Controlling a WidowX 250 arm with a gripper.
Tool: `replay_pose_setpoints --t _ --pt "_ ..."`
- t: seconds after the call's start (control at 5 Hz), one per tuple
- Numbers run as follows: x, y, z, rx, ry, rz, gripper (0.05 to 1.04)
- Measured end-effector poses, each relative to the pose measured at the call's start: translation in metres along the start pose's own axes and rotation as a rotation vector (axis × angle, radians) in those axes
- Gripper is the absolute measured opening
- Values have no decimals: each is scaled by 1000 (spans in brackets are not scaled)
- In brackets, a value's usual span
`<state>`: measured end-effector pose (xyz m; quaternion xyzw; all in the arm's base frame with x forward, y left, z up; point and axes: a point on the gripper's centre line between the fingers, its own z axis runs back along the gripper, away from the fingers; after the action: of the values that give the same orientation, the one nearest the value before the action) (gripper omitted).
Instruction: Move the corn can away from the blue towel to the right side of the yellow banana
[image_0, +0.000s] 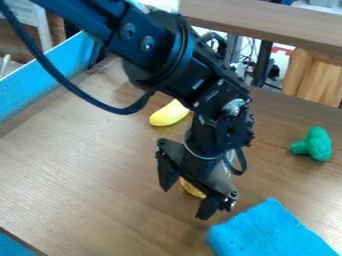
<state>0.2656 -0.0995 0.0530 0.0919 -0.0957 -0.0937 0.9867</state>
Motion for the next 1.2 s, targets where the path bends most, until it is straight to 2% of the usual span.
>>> replay_pose_setpoints --t 0.4,0.8,1.2 --pt "36 6 -17 18 5 21 1001" --pt "81 41 -30 22 19 65 1001" --pt "110 73 -44 23 42 106 1001"
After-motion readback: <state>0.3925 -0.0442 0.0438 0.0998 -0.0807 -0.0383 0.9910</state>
